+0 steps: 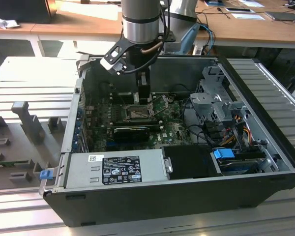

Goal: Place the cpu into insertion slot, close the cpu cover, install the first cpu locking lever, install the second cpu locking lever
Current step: 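Place the cpu into insertion slot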

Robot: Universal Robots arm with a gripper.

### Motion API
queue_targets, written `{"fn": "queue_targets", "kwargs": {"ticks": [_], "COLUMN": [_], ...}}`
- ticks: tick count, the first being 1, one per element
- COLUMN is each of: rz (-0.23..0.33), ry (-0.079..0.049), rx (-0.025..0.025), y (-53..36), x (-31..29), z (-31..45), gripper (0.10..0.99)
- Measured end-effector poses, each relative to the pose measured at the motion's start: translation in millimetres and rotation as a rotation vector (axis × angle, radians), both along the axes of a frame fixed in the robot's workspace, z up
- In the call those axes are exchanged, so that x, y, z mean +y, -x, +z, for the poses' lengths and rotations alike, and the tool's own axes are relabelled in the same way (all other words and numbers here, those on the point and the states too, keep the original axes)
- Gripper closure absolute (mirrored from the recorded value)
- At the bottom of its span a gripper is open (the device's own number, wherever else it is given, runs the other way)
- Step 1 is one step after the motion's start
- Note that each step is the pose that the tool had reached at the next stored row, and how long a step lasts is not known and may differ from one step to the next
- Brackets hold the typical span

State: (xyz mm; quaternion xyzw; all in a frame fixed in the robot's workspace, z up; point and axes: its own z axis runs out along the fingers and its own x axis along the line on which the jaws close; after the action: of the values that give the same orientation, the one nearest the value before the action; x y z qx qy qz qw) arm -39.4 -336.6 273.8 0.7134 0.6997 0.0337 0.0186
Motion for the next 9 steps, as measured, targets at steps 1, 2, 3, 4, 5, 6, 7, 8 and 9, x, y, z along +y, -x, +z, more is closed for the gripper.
{"fn": "queue_targets", "kwargs": {"ticks": [1, 2, 3, 4, 5, 6, 7, 8, 9], "rz": [0.0, 0.0, 0.0, 0.0, 0.0, 0.0, 0.0, 0.0, 0.0], "ry": [0.0, 0.0, 0.0, 0.0, 0.0, 0.0, 0.0, 0.0, 0.0], "rx": [0.0001, 0.0001, 0.0001, 0.0, 0.0001, 0.0001, 0.0, 0.0, 0.0], "y": [0.0, 0.1, 0.3, 0.6, 0.9, 1.2, 1.9, 3.6, 5.3], "x": [1.9, 2.9, 3.3, 3.4, 3.4, 3.4, 3.4, 3.4, 3.4], "z": [-4.8, -8.2, -11.9, -15.1, -18.9, -22.0, -25.2, -28.8, -34.0], "gripper": [0.557, 0.557, 0.557, 0.557, 0.557, 0.557, 0.557, 0.557, 0.557]}}
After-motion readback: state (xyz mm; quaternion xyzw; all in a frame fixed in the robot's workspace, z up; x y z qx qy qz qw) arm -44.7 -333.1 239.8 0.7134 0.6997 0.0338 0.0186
